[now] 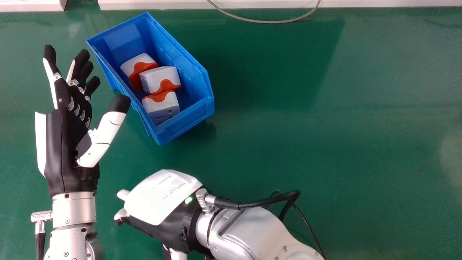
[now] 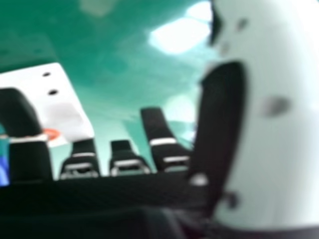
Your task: Pick all objects and put in blue box
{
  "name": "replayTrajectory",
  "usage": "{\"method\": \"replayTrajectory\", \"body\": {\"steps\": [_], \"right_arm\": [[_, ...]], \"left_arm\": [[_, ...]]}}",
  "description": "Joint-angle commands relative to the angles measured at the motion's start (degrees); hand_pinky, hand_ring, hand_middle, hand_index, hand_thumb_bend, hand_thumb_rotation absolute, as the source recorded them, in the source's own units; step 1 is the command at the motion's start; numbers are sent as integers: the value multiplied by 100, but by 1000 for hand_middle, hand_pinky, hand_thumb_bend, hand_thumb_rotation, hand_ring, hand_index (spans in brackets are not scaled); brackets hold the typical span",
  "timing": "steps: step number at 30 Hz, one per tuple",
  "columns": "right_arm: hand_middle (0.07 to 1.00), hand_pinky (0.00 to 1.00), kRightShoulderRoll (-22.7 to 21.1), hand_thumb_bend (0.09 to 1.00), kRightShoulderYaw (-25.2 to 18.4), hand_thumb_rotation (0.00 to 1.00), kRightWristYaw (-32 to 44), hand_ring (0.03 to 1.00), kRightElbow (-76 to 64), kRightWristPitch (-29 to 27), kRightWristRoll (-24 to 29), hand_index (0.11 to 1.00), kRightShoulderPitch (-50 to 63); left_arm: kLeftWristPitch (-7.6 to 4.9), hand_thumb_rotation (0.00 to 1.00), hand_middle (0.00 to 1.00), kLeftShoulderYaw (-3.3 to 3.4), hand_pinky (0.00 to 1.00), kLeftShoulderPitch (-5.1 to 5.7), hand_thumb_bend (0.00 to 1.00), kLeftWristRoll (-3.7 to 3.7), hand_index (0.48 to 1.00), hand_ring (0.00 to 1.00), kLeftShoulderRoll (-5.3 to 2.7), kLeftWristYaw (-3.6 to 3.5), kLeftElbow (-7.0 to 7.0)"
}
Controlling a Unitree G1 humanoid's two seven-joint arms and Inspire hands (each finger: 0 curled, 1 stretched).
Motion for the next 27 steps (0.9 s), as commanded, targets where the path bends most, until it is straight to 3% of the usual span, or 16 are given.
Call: {"method": "replayTrajectory", "body": {"steps": [1, 6, 11, 16, 18, 24, 25, 27], "right_arm": [[991, 699, 4, 869, -59, 86, -161, 950, 50, -84, 15, 764, -67], [986, 703, -7, 865, -114, 30, -284, 957, 283, -144, 33, 714, -237], [967, 684, -12, 851, -106, 2, -421, 940, 562, -201, -10, 673, -396], [959, 668, 73, 855, -144, 1, -397, 930, 825, -70, 48, 651, -495], [928, 606, 126, 852, -181, 0, -390, 889, 889, 3, 113, 616, -482], [849, 504, 196, 841, -206, 0, -991, 758, 1077, 0, 198, 602, -315], [764, 447, 217, 776, -246, 0, -1071, 696, 1112, -28, 295, 584, -288], [649, 355, 214, 679, -272, 0, -1335, 583, 1194, -131, 434, 573, -267]], "left_arm": [[-88, 523, 945, 10, 913, 5, 823, -50, 932, 946, 45, -61, -116], [-83, 517, 946, 25, 915, -11, 818, -44, 932, 946, 38, -82, -116], [-98, 525, 941, 54, 913, -2, 815, 16, 928, 940, 47, -55, -110], [-56, 530, 939, 69, 912, 12, 826, -27, 925, 940, 33, -71, -136], [-38, 526, 936, 66, 910, 21, 846, -56, 924, 941, 24, -88, -152], [-53, 522, 938, 64, 908, 19, 835, -16, 924, 942, 28, -81, -129], [-38, 520, 938, 58, 908, 23, 833, -43, 924, 942, 26, -103, -137], [-23, 519, 939, 63, 910, 33, 833, -24, 924, 944, 24, -82, -145]]}}
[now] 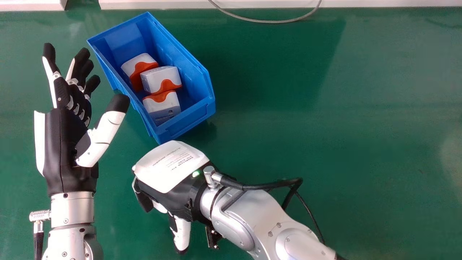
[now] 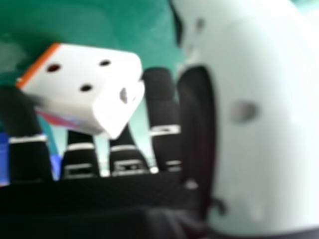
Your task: Pick all objects and put in blue box
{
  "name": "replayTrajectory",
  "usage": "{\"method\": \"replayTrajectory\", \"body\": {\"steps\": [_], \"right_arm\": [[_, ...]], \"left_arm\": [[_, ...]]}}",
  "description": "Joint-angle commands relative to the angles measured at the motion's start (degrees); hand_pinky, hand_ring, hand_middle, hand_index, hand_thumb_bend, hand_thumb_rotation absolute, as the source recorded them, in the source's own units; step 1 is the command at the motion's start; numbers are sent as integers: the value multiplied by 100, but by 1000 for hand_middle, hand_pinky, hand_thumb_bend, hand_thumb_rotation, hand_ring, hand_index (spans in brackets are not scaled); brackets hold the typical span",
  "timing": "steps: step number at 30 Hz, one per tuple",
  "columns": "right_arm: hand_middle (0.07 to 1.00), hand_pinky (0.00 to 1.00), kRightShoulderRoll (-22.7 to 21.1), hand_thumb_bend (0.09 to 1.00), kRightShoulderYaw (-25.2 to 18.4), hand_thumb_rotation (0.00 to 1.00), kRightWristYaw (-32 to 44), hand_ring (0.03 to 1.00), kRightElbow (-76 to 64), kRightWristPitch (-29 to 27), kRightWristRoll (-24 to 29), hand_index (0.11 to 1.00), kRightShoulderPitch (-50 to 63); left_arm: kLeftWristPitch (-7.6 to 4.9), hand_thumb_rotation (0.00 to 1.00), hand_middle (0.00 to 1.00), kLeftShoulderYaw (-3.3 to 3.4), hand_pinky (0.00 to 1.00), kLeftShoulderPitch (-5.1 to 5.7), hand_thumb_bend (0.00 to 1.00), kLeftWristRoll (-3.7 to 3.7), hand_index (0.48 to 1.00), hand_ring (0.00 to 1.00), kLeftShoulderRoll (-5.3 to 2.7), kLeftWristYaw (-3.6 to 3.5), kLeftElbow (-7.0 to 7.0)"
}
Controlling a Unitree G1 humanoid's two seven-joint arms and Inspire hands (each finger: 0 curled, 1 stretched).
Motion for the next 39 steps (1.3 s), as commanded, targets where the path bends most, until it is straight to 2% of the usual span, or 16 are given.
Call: {"method": "replayTrajectory", "body": {"steps": [1, 3, 6, 8, 10, 14, 15, 17, 18, 20, 22, 28, 31, 35, 36, 39], "right_arm": [[649, 355, 44, 679, -8, 0, -244, 583, 139, -173, 193, 573, 113], [586, 301, 16, 615, 2, 0, -457, 494, 199, -295, 267, 570, 107], [524, 260, -37, 550, 6, 0, -841, 406, 276, -533, 337, 564, 125], [504, 246, -47, 527, -18, 0, -993, 377, 318, -649, 411, 561, 144], [500, 244, -55, 523, -39, 0, -1030, 371, 324, -719, 499, 561, 144], [496, 246, -64, 517, -73, 0, -1291, 364, 333, -883, 570, 559, 195], [493, 247, -64, 513, -75, 0, -1328, 360, 345, -916, 593, 558, 196], [491, 247, -80, 510, -73, 0, -1376, 357, 363, -974, 629, 558, 183], [491, 248, -90, 508, -72, 0, -1404, 356, 373, -1005, 650, 556, 174], [491, 249, -96, 508, -85, 0, -1442, 355, 385, -1053, 694, 555, 165], [491, 251, -103, 507, -102, 0, -1429, 355, 368, -1084, 720, 554, 154], [482, 249, -129, 506, -189, 0, -1399, 349, 212, -1148, 872, 555, 200], [482, 250, -221, 506, -328, 0, -1062, 349, -310, -959, 933, 554, 298], [492, 262, -410, 506, -736, 0, 64, 356, -1616, -248, 880, 551, 362], [493, 264, -469, 506, -950, 0, 203, 358, -2016, -144, 948, 551, 398], [475, 234, -590, 505, -1526, 0, 256, 350, -2825, -37, 1164, 552, 470]], "left_arm": [[-48, 519, 939, 26, 910, 33, 833, 14, 924, 944, 31, 36, -102], [-66, 523, 939, 33, 909, 30, 837, 28, 924, 943, 36, 44, -88], [-37, 531, 938, 28, 911, 37, 847, -5, 924, 944, 34, 23, -105], [-25, 535, 938, 35, 911, 38, 855, 28, 923, 944, 36, 54, -107], [-47, 537, 937, 37, 910, 33, 856, 43, 923, 944, 44, 56, -94], [-98, 535, 938, 22, 910, 19, 853, -45, 922, 944, 40, -31, -69], [-84, 530, 940, 24, 911, 21, 846, -43, 923, 945, 38, -29, -75], [-58, 529, 941, 36, 912, 28, 844, 61, 924, 945, 39, 56, -86], [-69, 536, 939, 37, 909, 25, 849, 76, 924, 943, 44, 63, -76], [-106, 538, 939, 35, 908, 5, 851, 32, 925, 942, 54, 20, -35], [-111, 537, 940, 40, 910, -4, 846, 14, 926, 944, 52, 13, -20], [-77, 532, 940, 29, 909, 30, 844, -29, 927, 943, 35, -11, -83], [-103, 530, 941, 44, 910, 50, 845, 79, 927, 944, 40, 67, -86], [-113, 541, 935, 42, 903, 63, 846, 180, 924, 938, 29, 172, -98], [-107, 543, 934, 30, 902, 61, 846, 136, 924, 937, 16, 153, -101], [-37, 541, 933, 22, 906, 68, 851, 143, 920, 937, -22, 207, -139]]}}
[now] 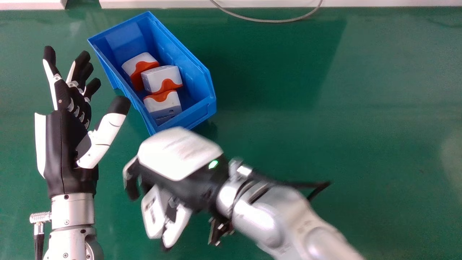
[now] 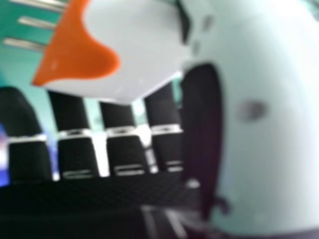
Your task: Pick all objects and put in blue box
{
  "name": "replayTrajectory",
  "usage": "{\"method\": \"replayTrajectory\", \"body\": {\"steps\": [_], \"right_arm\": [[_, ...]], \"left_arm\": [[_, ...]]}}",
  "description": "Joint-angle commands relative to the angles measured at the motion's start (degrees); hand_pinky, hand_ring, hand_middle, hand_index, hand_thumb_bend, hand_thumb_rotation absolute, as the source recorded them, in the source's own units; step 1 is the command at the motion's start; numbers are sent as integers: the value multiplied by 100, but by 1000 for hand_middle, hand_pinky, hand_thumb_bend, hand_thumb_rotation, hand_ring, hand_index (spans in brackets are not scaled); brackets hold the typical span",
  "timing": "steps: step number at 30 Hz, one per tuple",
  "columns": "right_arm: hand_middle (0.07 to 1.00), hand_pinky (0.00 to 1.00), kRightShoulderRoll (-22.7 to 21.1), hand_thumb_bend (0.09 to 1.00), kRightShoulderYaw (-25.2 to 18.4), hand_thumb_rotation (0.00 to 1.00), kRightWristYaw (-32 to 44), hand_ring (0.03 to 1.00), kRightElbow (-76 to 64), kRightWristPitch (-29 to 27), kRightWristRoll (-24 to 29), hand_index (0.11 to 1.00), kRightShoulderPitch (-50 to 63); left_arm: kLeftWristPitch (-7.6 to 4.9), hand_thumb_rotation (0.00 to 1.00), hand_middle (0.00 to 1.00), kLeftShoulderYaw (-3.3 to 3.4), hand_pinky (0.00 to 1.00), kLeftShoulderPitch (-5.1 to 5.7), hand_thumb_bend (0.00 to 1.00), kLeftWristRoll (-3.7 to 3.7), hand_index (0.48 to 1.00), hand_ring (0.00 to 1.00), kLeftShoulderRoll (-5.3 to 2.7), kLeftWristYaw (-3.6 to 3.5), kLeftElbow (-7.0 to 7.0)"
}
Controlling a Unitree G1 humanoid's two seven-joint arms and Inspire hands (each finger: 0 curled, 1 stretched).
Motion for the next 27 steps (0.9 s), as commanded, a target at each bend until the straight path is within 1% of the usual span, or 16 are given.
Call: {"method": "replayTrajectory", "body": {"steps": [1, 4, 5, 8, 9, 10, 11, 12, 14, 15, 19, 20, 21, 23, 24, 27], "right_arm": [[473, 233, -44, 505, -562, 0, -71, 350, -871, 32, 185, 552, -19], [475, 236, -152, 505, -1216, 0, -658, 353, -1257, -243, 394, 552, -57], [481, 218, -154, 507, -1387, 0, -869, 372, -1315, -294, 380, 533, -118], [486, 180, -93, 510, -1763, 0, -1439, 394, -1291, -433, 375, 509, -393], [481, 170, -65, 511, -1849, 0, -1562, 393, -1235, -424, 363, 507, -514], [472, 172, -46, 512, -1930, 0, -1742, 384, -1097, -452, 365, 510, -670], [468, 176, -22, 512, -1993, 0, -1950, 379, -867, -484, 367, 512, -857], [462, 195, -1, 511, -2037, 0, -2152, 370, -578, -551, 402, 518, -1047], [461, 212, 35, 510, -2048, 0, -2556, 364, 152, -728, 438, 526, -1465], [461, 212, 92, 510, -2008, 0, -2770, 364, 709, -815, 460, 526, -1769], [460, 249, 365, 510, -1839, 0, -3650, 367, 2779, -1352, 648, 531, -2715], [462, 267, 434, 510, -1775, 0, -3874, 369, 3294, -1477, 636, 534, -2932], [463, 274, 489, 510, -1701, 0, -4089, 370, 3821, -1616, 615, 535, -3153], [465, 284, 619, 510, -1600, 0, -4472, 371, 4774, -1871, 643, 537, -3534], [465, 284, 683, 510, -1548, 0, -4643, 371, 5200, -2000, 649, 537, -3693], [475, 287, 843, 511, -1279, 0, -5172, 385, 6392, -2270, 505, 527, -4153]], "left_arm": [[-49, 541, 932, 9, 906, 22, 853, 27, 919, 936, -17, 64, -153], [-17, 541, 931, -16, 905, 22, 855, 62, 919, 936, -20, 110, -168], [-19, 545, 933, -22, 906, 13, 861, 42, 920, 938, -19, 102, -161], [-57, 547, 938, -24, 909, -41, 867, -60, 922, 943, -10, 27, -103], [-83, 545, 939, -17, 909, -66, 867, -64, 922, 944, -3, 22, -68], [-120, 543, 940, -7, 907, -92, 863, -39, 921, 943, 8, 32, -24], [-145, 542, 940, 6, 906, -115, 861, 20, 920, 943, 27, 66, 17], [-177, 546, 938, 13, 903, -141, 857, 53, 919, 940, 47, 76, 63], [-197, 549, 938, 13, 903, -195, 851, -17, 920, 939, 59, 16, 127], [-199, 549, 938, 18, 903, -213, 851, -11, 920, 939, 61, 27, 135], [-210, 542, 933, 52, 901, -280, 856, 74, 918, 935, 84, 120, 191], [-194, 546, 931, 53, 899, -293, 863, 73, 916, 932, 91, 127, 193], [-189, 548, 929, 55, 898, -304, 867, 97, 916, 931, 100, 151, 198], [-182, 550, 929, 61, 898, -320, 871, 193, 916, 932, 114, 233, 205], [-182, 550, 929, 61, 898, -329, 871, 209, 916, 932, 113, 249, 205], [-176, 557, 927, 41, 896, -345, 876, 186, 915, 930, 103, 262, 189]]}}
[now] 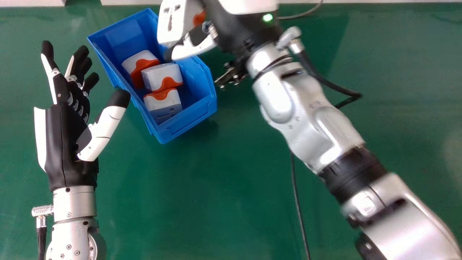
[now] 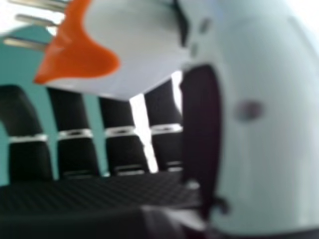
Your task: Pick all objects and put in blue box
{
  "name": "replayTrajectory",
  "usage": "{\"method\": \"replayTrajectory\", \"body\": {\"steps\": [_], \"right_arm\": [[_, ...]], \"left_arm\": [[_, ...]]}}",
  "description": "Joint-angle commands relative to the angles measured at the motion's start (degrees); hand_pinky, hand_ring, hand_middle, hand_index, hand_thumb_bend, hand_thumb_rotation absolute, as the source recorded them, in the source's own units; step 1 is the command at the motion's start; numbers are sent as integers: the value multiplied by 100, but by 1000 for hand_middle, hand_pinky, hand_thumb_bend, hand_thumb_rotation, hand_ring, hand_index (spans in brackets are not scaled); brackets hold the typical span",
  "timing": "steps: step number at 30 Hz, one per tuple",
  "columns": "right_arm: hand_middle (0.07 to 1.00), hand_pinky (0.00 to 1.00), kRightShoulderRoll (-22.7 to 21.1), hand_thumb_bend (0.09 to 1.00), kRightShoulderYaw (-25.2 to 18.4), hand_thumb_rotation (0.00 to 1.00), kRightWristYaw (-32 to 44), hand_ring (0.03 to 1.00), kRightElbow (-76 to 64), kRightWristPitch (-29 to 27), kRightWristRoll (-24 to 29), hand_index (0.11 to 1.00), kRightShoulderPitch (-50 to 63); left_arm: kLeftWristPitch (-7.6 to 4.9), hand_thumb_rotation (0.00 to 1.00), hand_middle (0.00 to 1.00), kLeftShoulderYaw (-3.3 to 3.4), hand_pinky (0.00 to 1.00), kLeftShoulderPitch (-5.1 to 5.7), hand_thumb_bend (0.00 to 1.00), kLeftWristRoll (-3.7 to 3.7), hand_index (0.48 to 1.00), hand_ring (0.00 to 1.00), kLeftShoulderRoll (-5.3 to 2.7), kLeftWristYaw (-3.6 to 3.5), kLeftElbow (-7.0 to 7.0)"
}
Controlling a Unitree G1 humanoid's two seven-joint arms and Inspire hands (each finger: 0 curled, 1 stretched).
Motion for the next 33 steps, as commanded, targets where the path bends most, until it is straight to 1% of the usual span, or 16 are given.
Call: {"method": "replayTrajectory", "body": {"steps": [1, 4, 8, 12, 13, 14, 16, 17, 18, 19, 20, 21, 23, 26, 30, 33], "right_arm": [[479, 288, 123, 512, 193, 0, -440, 394, 546, -264, -71, 519, -542], [483, 296, 200, 515, 459, 0, -540, 412, 1223, -487, -123, 503, -807], [497, 309, 268, 509, 646, 0, -736, 426, 1613, -569, -105, 504, -917], [525, 328, 166, 500, 891, 0, -130, 451, 1454, -120, -205, 503, -978], [664, 438, 132, 583, 920, 30, -16, 587, 1360, -55, -196, 576, -957], [664, 438, 103, 583, 930, 30, 36, 587, 1257, 0, -193, 576, -919], [785, 570, 63, 708, 920, 54, 99, 727, 1066, 80, -172, 701, -844], [785, 570, 51, 708, 924, 54, 105, 727, 995, 122, -175, 701, -819], [785, 570, 44, 708, 930, 54, 47, 727, 935, 155, -188, 701, -796], [828, 637, 38, 759, 938, 71, 6, 782, 886, 183, -199, 757, -775], [912, 814, 35, 877, 938, 136, -111, 889, 836, 193, -211, 876, -746], [944, 881, 32, 922, 939, 164, -187, 929, 795, 200, -216, 921, -722], [972, 940, 32, 961, 958, 197, -356, 964, 735, 245, -254, 960, -691], [996, 990, 14, 995, 959, 251, -481, 994, 605, 283, -247, 994, -619], [1000, 999, -66, 1000, 872, 267, -580, 1000, 165, 318, -168, 1000, -360], [1000, 1000, -235, 994, 655, 281, -661, 1000, -665, 263, -12, 1000, 159]], "left_arm": [[-98, 560, 925, 27, 895, -30, 878, 100, 915, 930, 81, 59, -62], [-125, 572, 922, 29, 890, -18, 876, 234, 914, 929, 95, 165, -82], [-155, 578, 917, 26, 885, -6, 870, 264, 914, 925, 77, 208, -88], [-174, 581, 910, 17, 881, 6, 859, 295, 914, 918, 91, 244, -71], [-174, 579, 908, 13, 877, 10, 852, 321, 913, 916, 97, 265, -70], [-179, 579, 908, 12, 877, 12, 852, 360, 913, 916, 103, 293, -64], [-196, 578, 907, 17, 872, 10, 847, 438, 911, 913, 113, 352, -38], [-195, 578, 907, 19, 872, 9, 847, 448, 911, 913, 112, 361, -28], [-196, 578, 907, 17, 872, 9, 847, 421, 911, 913, 111, 338, -12], [-198, 581, 906, 15, 870, 11, 846, 399, 909, 912, 109, 319, -5], [-220, 582, 908, 11, 874, 9, 847, 367, 908, 914, 106, 291, 13], [-237, 582, 909, 9, 876, 8, 848, 347, 907, 915, 104, 273, 24], [-244, 582, 910, 6, 880, 13, 851, 298, 906, 917, 91, 230, 24], [-226, 581, 915, 5, 886, 45, 868, 242, 906, 921, 66, 193, -3], [-203, 573, 929, -20, 889, 107, 878, 86, 912, 932, 35, 94, -68], [-272, 571, 926, -22, 894, 142, 873, 98, 915, 931, 34, 71, -55]]}}
